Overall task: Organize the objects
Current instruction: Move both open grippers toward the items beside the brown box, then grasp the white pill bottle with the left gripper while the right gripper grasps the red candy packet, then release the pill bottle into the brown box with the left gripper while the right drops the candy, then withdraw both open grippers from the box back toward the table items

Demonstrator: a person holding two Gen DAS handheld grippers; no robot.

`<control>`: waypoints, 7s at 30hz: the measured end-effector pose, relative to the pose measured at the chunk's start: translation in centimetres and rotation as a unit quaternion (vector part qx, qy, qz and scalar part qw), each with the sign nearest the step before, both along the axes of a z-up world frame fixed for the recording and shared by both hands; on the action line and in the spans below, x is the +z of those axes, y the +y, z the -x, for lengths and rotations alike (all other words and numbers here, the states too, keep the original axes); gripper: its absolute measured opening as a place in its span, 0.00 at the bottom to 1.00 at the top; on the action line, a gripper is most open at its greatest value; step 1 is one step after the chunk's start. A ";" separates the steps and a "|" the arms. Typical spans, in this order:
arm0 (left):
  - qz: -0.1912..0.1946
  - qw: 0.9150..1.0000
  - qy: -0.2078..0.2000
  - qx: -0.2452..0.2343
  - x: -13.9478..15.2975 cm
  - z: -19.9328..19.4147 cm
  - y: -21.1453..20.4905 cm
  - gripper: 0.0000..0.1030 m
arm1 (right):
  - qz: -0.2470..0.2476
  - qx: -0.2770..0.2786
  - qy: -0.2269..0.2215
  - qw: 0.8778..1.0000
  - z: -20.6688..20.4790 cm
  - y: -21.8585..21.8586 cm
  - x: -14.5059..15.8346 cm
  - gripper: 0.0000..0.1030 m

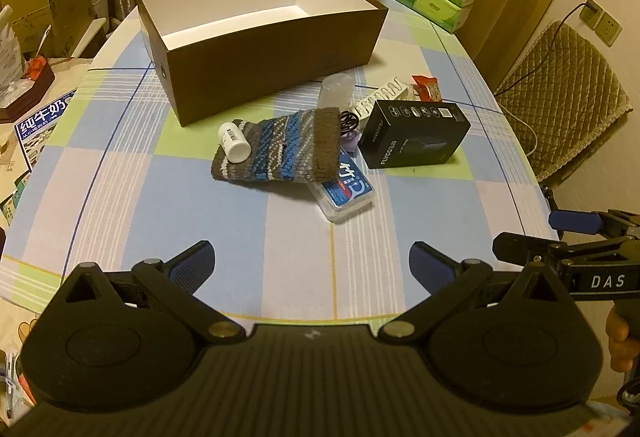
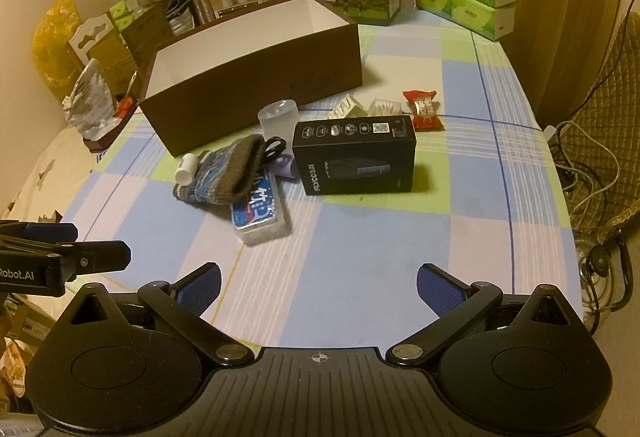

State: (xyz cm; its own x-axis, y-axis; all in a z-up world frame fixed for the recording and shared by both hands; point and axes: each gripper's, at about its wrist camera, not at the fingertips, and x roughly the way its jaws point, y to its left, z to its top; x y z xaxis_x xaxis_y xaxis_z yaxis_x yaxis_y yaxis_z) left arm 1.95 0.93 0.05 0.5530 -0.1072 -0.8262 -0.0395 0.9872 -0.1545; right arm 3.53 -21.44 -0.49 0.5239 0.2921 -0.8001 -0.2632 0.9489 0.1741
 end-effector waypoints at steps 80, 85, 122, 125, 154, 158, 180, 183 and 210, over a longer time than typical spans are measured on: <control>-0.007 0.998 0.002 0.070 -8.9 -15.1 6.5 0.36 | -0.005 -0.093 0.002 0.996 -11.0 -9.7 -3.0 0.98; 0.003 0.997 0.018 0.070 -9.9 -16.2 6.9 0.29 | -0.008 -0.095 -0.003 0.995 -12.2 -10.4 -3.0 0.98; -0.071 0.973 -0.051 0.213 -3.2 -14.3 16.8 0.22 | 0.014 0.056 -0.016 0.998 -30.1 -7.1 -11.5 0.20; -0.072 0.975 -0.063 0.202 -2.0 -15.1 16.8 0.22 | 0.007 0.056 -0.033 0.998 -30.0 -7.1 -10.0 0.18; 0.016 0.997 -0.046 0.063 -2.1 -30.7 10.0 0.22 | -0.023 0.237 -0.013 0.971 -36.2 12.6 -3.3 0.18; 0.031 0.997 -0.014 0.064 -4.0 -32.4 9.6 0.22 | -0.003 0.238 0.016 0.971 -37.2 13.2 -5.0 0.18; 0.027 0.997 0.038 0.059 -6.1 -34.5 10.3 0.63 | 0.005 0.232 0.038 0.972 -38.2 13.5 -6.0 0.54; 0.023 0.997 0.038 0.062 -5.8 -34.3 10.7 0.69 | 0.004 0.230 0.032 0.973 -38.1 13.3 -5.7 0.56; 0.018 0.998 -0.014 0.055 0.1 -29.2 10.0 0.71 | -0.047 0.227 -0.022 0.972 -32.8 10.3 -0.1 0.57</control>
State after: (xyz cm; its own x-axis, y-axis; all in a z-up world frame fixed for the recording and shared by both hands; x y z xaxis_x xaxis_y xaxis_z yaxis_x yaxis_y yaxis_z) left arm 31.19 10.95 0.19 0.5864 -0.0742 -0.8066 -0.1415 0.9711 -0.1922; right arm 36.35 -11.13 -0.63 0.3561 0.5720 -0.7390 -0.6607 0.7133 0.2337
